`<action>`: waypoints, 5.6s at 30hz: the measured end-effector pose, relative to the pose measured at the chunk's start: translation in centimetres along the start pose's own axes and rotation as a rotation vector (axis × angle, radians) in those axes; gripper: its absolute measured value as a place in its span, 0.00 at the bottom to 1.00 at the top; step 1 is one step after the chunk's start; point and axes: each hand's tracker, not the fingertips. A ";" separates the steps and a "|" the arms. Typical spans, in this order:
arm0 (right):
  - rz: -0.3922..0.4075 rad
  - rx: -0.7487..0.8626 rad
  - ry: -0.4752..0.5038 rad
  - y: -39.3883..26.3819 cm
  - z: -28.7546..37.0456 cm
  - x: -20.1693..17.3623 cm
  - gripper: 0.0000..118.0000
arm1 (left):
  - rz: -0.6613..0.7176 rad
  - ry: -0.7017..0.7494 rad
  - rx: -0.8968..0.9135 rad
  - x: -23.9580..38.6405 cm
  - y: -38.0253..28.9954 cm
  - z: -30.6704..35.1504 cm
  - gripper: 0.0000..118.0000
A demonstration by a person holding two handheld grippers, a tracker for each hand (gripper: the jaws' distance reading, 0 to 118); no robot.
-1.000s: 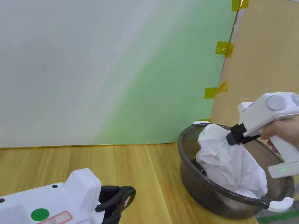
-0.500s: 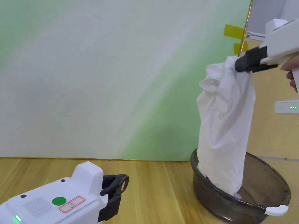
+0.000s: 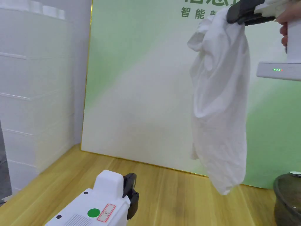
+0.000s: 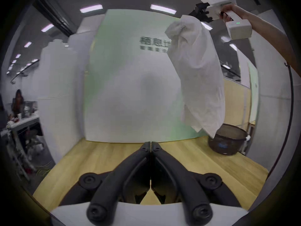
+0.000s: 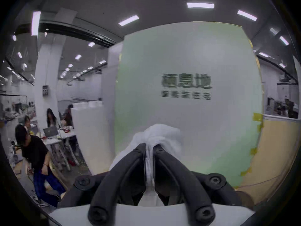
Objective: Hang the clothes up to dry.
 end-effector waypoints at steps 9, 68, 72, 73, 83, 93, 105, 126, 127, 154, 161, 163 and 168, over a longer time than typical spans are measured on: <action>-0.062 -0.052 0.196 -6.4 -10.3 -13.4 0.06 | -0.017 0.116 0.026 -4.1 -0.9 3.9 0.02; -0.334 0.019 -0.267 -41.8 6.6 11.8 0.98 | 0.063 0.075 0.006 -1.5 0.5 -3.7 0.02; -0.164 0.028 -0.314 -41.5 9.2 7.9 0.91 | 0.054 0.037 -0.037 0.2 -0.7 -4.4 0.02; -0.104 0.037 -0.347 -42.2 9.4 6.9 0.82 | 0.088 0.003 -0.076 0.7 -1.4 -4.7 0.02; -0.048 -0.033 -0.382 -46.2 7.9 3.3 0.00 | 0.012 0.039 -0.124 3.9 -4.5 -7.2 0.02; -0.004 -0.075 -0.333 -47.5 9.7 3.6 0.00 | -0.141 -0.196 -0.480 1.5 -5.5 -15.3 0.63; -0.042 -0.170 -0.333 -49.9 9.4 5.5 0.00 | -0.242 -0.255 -0.828 2.9 -13.6 -24.9 0.90; -0.086 -0.499 -0.096 -50.8 -0.3 15.2 0.96 | -0.292 -0.313 -0.839 4.2 -14.2 -25.2 0.09; -0.096 -0.513 -0.082 -51.0 -1.2 15.9 0.94 | -0.286 -0.308 -0.840 4.2 -14.2 -25.2 0.09; -0.205 -0.350 -0.227 -44.7 -2.6 16.2 0.02 | 0.054 -0.275 -0.501 1.5 -4.9 -22.5 0.09; -0.196 -0.056 -0.286 -32.8 2.0 13.6 0.02 | 0.079 -0.220 -0.189 0.9 7.3 -17.6 0.09; -0.220 0.033 -0.295 -29.5 4.0 13.0 0.02 | 0.124 -0.200 -0.095 0.4 10.4 -15.9 0.09; -0.218 0.148 -0.311 -22.3 7.6 11.8 0.02 | 0.148 -0.184 0.075 -0.4 17.4 -12.5 0.09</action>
